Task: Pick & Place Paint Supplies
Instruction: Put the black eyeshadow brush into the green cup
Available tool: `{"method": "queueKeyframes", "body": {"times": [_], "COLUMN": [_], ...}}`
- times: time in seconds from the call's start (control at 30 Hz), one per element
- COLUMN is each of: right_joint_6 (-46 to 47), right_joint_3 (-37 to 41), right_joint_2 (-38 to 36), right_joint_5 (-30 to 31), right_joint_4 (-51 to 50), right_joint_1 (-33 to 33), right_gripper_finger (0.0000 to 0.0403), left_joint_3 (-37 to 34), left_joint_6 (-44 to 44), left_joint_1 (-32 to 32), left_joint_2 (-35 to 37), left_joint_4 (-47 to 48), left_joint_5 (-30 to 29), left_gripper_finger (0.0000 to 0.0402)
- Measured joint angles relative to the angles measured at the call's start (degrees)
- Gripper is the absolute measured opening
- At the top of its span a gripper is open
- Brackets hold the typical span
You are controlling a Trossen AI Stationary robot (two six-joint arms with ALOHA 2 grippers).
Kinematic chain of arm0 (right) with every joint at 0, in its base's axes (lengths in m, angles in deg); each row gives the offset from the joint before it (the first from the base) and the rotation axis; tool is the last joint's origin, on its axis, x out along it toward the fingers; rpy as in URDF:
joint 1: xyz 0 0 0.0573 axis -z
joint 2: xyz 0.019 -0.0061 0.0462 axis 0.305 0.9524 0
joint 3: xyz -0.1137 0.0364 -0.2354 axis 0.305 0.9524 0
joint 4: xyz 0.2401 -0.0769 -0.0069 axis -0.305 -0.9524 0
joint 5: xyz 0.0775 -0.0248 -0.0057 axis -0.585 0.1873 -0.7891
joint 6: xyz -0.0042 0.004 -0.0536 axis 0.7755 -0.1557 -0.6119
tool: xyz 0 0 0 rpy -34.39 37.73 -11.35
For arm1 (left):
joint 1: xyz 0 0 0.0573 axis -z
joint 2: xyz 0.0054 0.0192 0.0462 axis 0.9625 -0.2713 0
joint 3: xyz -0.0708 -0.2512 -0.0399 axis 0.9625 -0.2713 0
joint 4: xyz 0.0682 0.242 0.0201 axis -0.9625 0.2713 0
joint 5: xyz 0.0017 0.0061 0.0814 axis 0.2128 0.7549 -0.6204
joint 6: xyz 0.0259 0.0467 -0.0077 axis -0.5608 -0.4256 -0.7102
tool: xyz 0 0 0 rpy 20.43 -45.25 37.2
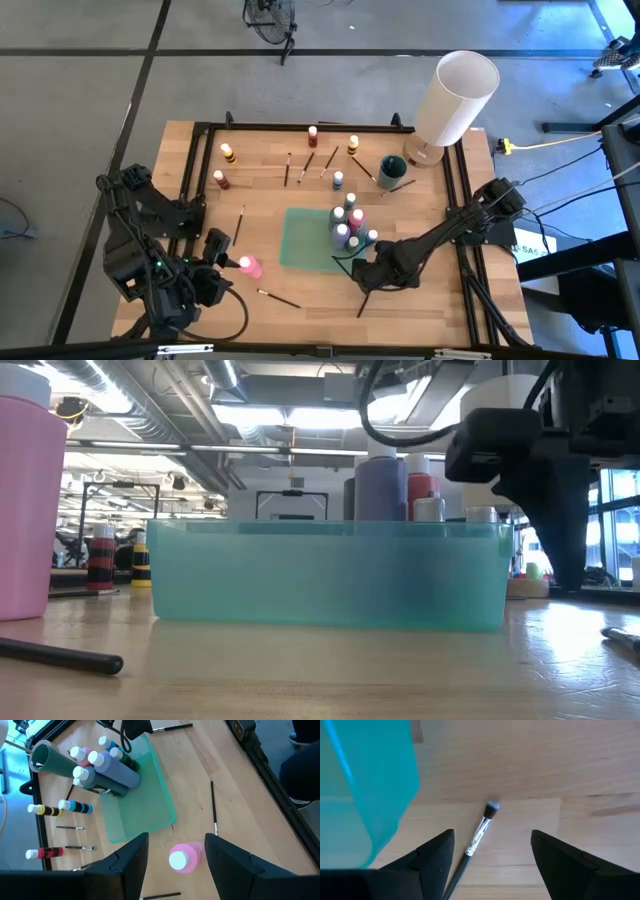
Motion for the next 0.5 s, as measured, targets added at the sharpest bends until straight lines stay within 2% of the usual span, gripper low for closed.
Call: {"method": "queueKeyframes", "body": {"times": [0.5], "right_joint_6": [-1.1], "right_joint_3": [-0.1], "right_joint_2": [3.6], "right_joint_5": [-2.5], "right_joint_4": [0.4], "right_joint_1": [0.0], "right_gripper_finger": [0.0268], "left_joint_3": [0.0], "left_joint_6": [-0.1], "left_joint_1": [0.2], "left_joint_2": [0.0], "left_joint_4": [0.0], "left_joint_5": [0.0], "left_gripper_finger": [0.019]}}
